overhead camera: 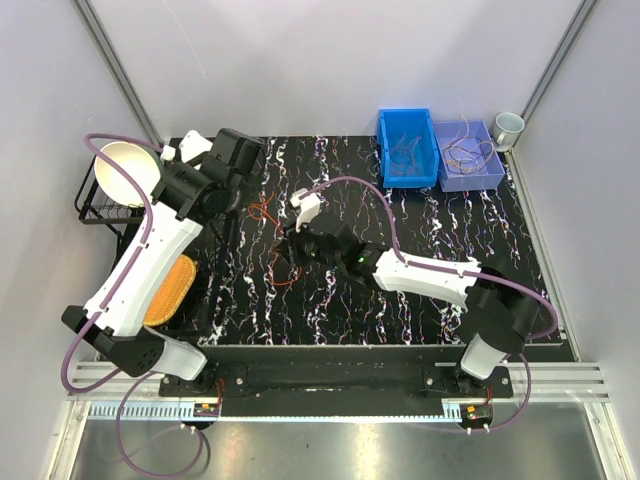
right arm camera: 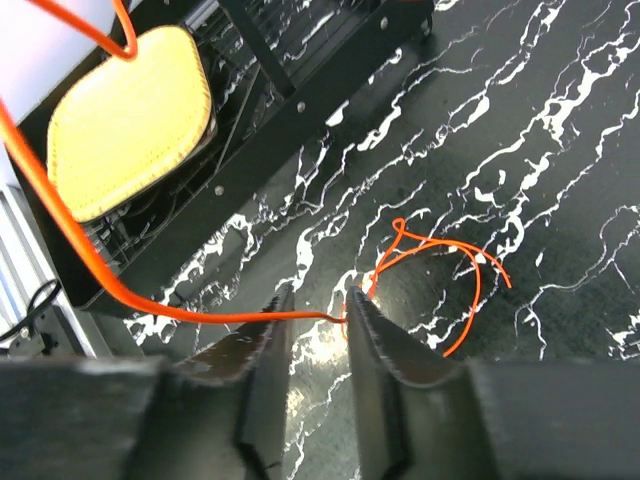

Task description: Untangle the cables

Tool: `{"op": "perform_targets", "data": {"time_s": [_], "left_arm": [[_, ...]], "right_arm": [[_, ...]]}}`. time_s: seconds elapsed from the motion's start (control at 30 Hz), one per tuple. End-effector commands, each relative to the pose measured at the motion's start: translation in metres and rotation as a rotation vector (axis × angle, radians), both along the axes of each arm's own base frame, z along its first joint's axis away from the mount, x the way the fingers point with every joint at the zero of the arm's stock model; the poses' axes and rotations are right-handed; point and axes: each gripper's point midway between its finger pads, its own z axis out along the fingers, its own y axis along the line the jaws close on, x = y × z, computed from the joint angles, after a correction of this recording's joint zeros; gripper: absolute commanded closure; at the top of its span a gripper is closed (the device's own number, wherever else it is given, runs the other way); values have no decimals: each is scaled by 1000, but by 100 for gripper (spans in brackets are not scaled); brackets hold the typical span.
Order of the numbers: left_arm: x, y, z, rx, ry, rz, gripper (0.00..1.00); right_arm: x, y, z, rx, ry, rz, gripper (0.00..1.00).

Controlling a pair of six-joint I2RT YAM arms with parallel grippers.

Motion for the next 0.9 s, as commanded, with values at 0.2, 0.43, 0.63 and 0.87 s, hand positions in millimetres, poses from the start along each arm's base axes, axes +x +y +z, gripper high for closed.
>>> {"op": "perform_targets", "data": {"time_s": [0.2,0.43,0.63,0.87], "left_arm": [[0,4,11,-41,-41,-27,100],[1,16,-3,9,-42,-59,100],[11,-13,-39,42,-17,-287,90],[0,-60,-71,14,42,-661,11]], "right_arm": [[10,4,41,81,-117,-40,97],[7,-38,89,70,-214,-120,100],[0,-78,182,146,-365,-186,100],[0,-118,262,186,-505,-294,100]]}}
